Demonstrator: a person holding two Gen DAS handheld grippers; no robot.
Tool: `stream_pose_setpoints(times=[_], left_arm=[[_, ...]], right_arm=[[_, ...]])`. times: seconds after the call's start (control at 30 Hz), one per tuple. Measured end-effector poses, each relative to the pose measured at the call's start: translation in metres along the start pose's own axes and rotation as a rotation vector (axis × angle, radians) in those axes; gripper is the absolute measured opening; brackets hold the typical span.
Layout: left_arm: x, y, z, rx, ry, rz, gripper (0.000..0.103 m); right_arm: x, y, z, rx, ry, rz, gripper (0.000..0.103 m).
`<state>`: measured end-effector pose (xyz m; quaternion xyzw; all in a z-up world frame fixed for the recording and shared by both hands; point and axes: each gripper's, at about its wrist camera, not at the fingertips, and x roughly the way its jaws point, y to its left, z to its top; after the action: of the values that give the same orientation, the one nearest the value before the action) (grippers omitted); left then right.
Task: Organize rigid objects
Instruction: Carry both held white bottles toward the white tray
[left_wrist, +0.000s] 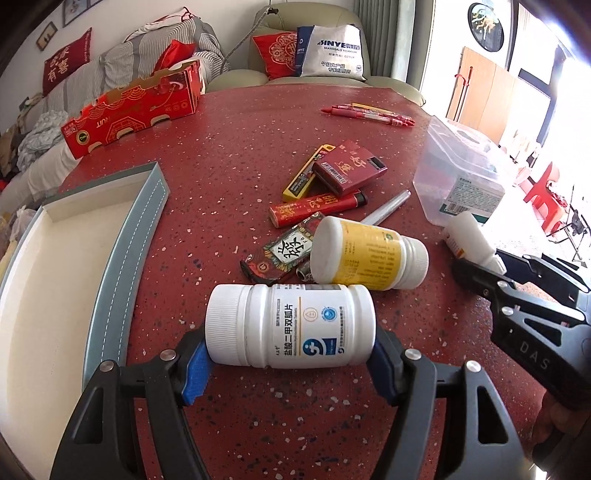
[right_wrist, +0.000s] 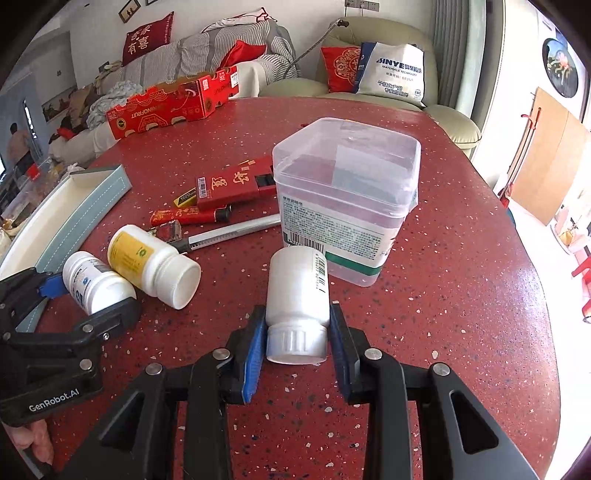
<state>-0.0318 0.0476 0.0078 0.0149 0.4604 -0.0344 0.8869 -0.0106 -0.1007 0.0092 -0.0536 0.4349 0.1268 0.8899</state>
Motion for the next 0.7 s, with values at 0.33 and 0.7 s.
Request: stream_pose_setpoints(times=[0.33,0.7], left_arm=[[0.013,0.004,0.023,-0.031,0.05,-0.024,0.073],[0.014,0.0,0.017,-0.01,-0.034,0.032,0.073]], right_arm=[[0.001,0.0,0.0,-0.004,0.001,-0.005,0.034],[0.001,0.002,0.0,-0.013,0.003,-0.017,0.034]])
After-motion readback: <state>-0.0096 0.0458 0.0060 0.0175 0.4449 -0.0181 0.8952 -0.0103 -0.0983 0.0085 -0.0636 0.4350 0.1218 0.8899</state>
